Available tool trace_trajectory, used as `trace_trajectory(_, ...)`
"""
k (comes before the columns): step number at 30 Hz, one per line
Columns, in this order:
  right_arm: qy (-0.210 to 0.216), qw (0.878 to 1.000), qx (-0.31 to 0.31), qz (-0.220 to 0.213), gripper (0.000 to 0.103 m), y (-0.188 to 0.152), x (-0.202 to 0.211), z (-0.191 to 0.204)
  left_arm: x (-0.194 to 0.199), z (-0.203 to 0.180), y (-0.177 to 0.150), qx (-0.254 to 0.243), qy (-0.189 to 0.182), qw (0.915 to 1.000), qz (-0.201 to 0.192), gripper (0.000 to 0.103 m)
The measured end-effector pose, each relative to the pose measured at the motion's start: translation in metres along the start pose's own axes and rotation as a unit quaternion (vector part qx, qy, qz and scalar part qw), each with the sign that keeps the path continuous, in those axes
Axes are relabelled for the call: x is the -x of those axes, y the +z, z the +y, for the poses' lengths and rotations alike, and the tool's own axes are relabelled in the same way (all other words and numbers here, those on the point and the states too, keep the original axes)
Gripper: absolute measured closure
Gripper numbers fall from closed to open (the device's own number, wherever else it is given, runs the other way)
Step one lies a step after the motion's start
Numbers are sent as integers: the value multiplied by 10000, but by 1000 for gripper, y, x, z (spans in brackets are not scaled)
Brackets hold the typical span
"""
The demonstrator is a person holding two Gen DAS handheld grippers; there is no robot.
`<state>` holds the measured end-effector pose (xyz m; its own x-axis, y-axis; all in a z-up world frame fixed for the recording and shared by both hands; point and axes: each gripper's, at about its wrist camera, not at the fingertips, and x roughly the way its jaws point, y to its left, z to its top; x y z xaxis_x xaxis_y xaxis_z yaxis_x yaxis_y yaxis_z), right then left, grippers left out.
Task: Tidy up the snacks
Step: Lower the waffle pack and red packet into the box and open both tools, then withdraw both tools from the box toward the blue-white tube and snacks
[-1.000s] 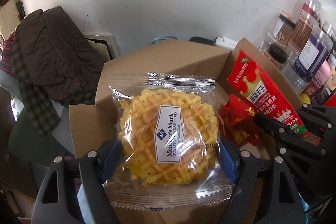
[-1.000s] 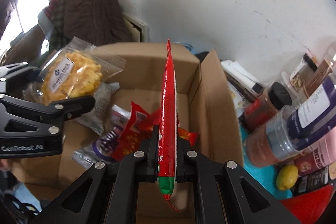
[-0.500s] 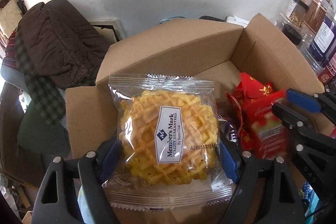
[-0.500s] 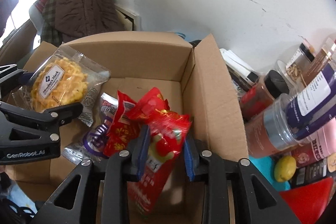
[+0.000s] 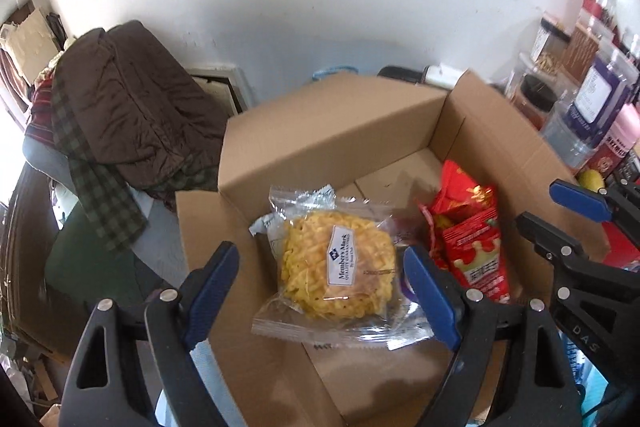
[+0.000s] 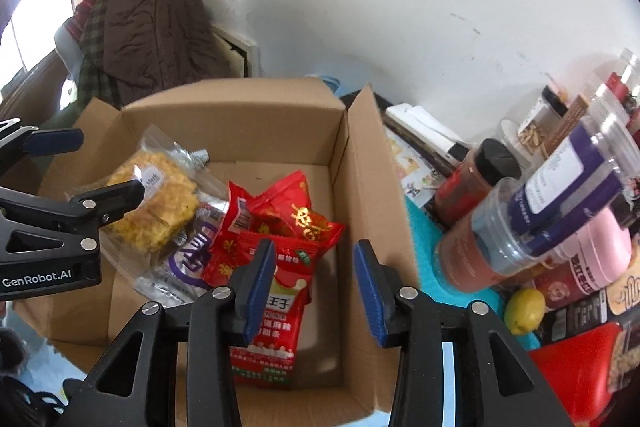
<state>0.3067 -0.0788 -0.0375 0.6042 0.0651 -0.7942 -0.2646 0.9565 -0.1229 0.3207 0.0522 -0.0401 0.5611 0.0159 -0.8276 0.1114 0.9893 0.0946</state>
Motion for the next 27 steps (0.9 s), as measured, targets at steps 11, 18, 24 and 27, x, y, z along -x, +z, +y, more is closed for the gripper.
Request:
trace_trajectory(11, -147, 9979, -34, -628, 62, 5, 71, 0, 72, -2, 1, 37, -221, 9976, -654, 18)
trace_trajectory(18, -239, 9935, -67, -1107, 62, -3, 124, 3, 127, -4, -8, 5, -327, 9929, -1141, 18)
trace_trajectory(24, -325, 9869, -160, -1573, 57, -22, 174, 5, 173, -9, -22, -24, -321, 9881, -1506, 18)
trace_trajectory(27, -314, 9838, -210, -1754, 46, -34, 196, 5, 194, -12, -31, -80, -317, 9851, -1688, 18)
